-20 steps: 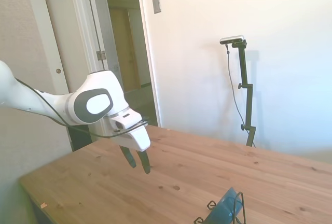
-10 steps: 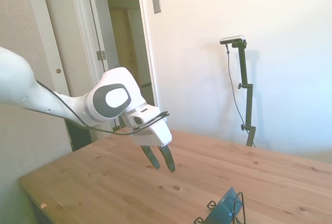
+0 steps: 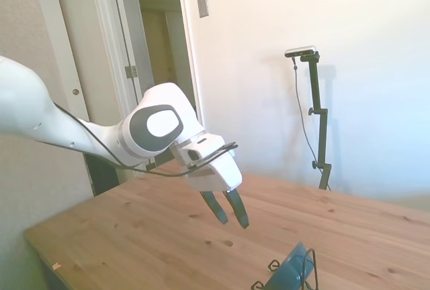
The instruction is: Unload the bowl
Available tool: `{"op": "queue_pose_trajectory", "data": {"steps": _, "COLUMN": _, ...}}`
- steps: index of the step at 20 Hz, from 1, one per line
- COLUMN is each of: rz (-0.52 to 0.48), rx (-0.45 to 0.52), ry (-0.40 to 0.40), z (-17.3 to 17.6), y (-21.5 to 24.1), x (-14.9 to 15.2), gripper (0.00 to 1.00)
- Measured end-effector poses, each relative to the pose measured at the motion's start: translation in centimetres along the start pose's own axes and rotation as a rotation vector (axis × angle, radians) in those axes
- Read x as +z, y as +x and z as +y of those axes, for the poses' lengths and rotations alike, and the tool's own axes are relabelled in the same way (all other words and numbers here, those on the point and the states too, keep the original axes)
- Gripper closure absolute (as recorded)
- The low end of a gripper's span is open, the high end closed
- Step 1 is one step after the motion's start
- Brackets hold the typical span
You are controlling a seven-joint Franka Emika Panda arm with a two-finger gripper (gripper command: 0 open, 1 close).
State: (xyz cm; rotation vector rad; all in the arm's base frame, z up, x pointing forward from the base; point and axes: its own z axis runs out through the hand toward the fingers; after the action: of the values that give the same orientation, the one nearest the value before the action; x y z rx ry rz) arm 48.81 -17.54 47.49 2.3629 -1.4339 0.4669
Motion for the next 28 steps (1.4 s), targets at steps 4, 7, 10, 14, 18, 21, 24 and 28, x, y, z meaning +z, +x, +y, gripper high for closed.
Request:
{"op": "queue_pose_trajectory", "data": {"steps": 4, "rz": 0.020, "rx": 0.031, "ry": -0.041, "z": -0.4, "y": 0.7, "x": 0.3, "gripper": 0.00}}
{"op": "queue_pose_trajectory", "data": {"steps": 7, "rz": 0.066, "rx": 0.037, "ry": -0.073, "z": -0.7, "y": 0.6, "x": 0.8, "gripper": 0.00}}
{"op": "queue_pose_trajectory", "data": {"steps": 10, "rz": 0.089, "rx": 0.034, "ry": -0.120, "z": -1.1, "y": 0.2, "x": 1.9, "gripper": 0.00}}
{"op": "queue_pose_trajectory", "data": {"steps": 14, "rz": 0.102, "rx": 0.029, "ry": -0.158, "z": -1.0, "y": 0.1, "x": 2.7, "gripper": 0.00}}
{"op": "queue_pose_trajectory", "data": {"steps": 18, "rz": 0.122, "rx": 0.044, "ry": -0.190, "z": -0.2, "y": 1.5, "x": 3.6, "gripper": 0.00}}
{"op": "queue_pose_trajectory", "data": {"steps": 21, "rz": 0.131, "rx": 0.057, "ry": -0.215, "z": 0.2, "y": 2.7, "x": 4.8, "gripper": 0.00}}
{"op": "queue_pose_trajectory", "data": {"steps": 24, "rz": 0.142, "rx": 0.063, "ry": -0.238, "z": 0.1, "y": 3.3, "x": 6.0, "gripper": 0.00}}
{"op": "queue_pose_trajectory", "data": {"steps": 28, "rz": 0.164, "rx": 0.063, "ry": -0.260, "z": -0.2, "y": 3.9, "x": 6.9, "gripper": 0.00}}
